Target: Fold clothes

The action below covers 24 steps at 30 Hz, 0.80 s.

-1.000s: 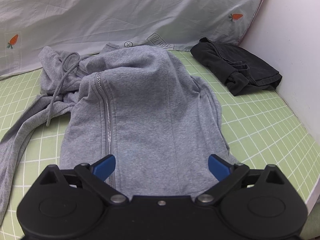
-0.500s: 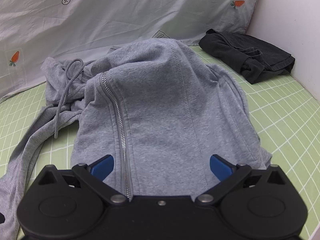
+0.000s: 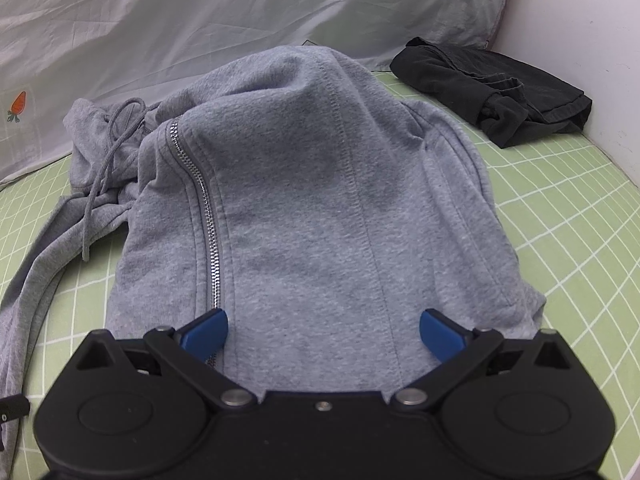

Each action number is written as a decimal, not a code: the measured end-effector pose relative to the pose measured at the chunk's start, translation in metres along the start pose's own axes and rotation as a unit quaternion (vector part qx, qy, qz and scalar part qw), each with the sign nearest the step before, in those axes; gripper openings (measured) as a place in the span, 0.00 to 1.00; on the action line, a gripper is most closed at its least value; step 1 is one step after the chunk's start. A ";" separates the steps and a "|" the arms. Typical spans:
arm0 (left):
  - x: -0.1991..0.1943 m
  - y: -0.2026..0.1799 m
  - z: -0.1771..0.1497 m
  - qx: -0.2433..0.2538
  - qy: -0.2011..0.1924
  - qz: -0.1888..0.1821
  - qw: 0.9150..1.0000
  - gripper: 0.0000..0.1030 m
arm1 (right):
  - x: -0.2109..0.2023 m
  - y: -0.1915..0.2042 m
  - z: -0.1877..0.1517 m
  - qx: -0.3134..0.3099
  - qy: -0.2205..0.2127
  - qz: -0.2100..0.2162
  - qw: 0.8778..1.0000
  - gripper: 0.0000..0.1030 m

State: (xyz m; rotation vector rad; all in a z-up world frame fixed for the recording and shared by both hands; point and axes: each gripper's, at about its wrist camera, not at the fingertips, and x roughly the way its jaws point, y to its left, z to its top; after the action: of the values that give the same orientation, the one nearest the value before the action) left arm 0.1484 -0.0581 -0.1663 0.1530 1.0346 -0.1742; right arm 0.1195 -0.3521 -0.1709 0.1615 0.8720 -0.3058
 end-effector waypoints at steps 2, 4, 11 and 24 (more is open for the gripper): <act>0.000 0.009 0.002 -0.012 -0.003 0.032 0.999 0.12 | 0.000 0.000 -0.001 -0.005 0.001 0.000 1.000 1.00; 0.000 0.024 0.004 -0.031 -0.005 0.051 0.998 0.12 | -0.001 0.001 -0.002 -0.008 0.003 -0.002 1.000 1.00; -0.006 0.109 0.009 -0.125 -0.010 0.119 0.985 0.12 | -0.006 0.018 -0.008 -0.033 0.016 -0.008 0.999 1.00; -0.029 0.244 -0.025 -0.264 0.005 0.224 0.938 0.15 | -0.053 0.080 -0.013 -0.125 -0.050 0.064 0.989 1.00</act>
State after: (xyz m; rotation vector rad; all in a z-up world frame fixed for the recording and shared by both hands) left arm 0.1655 0.1868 -0.1426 -0.1015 0.9976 0.5182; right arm 0.1044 -0.2628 -0.1375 -0.0306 0.7900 -0.0827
